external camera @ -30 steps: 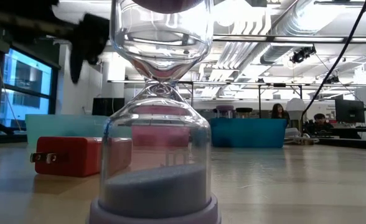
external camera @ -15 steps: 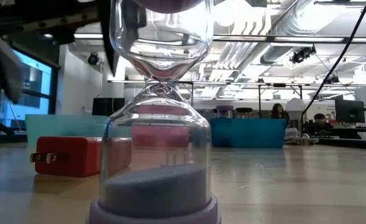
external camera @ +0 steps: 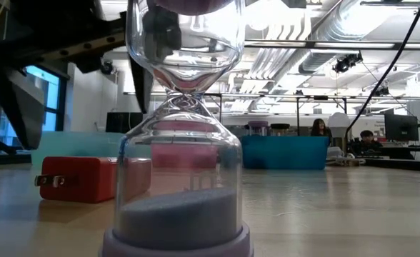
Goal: Pick & Place Office items
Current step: Put the red charger adapter into the red bin
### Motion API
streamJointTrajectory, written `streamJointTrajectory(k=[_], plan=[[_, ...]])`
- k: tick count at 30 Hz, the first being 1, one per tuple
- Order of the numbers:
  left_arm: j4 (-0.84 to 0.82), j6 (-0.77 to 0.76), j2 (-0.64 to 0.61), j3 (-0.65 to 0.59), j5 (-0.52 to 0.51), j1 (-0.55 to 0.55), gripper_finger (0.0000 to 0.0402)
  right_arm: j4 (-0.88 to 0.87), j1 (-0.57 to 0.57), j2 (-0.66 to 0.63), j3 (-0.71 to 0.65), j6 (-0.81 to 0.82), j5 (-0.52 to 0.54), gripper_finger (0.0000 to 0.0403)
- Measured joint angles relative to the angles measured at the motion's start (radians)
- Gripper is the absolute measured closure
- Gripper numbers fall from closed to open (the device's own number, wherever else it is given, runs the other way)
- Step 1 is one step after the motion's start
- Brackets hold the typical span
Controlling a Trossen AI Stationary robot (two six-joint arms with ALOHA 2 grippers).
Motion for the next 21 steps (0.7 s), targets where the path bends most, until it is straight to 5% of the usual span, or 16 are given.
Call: streamJointTrajectory(k=[21], plan=[[0.005,0.056,0.079,0.015,0.097,0.036,0.0007,0.003,-0.001,0.000,0.000,-0.054,-0.001,0.0248]])
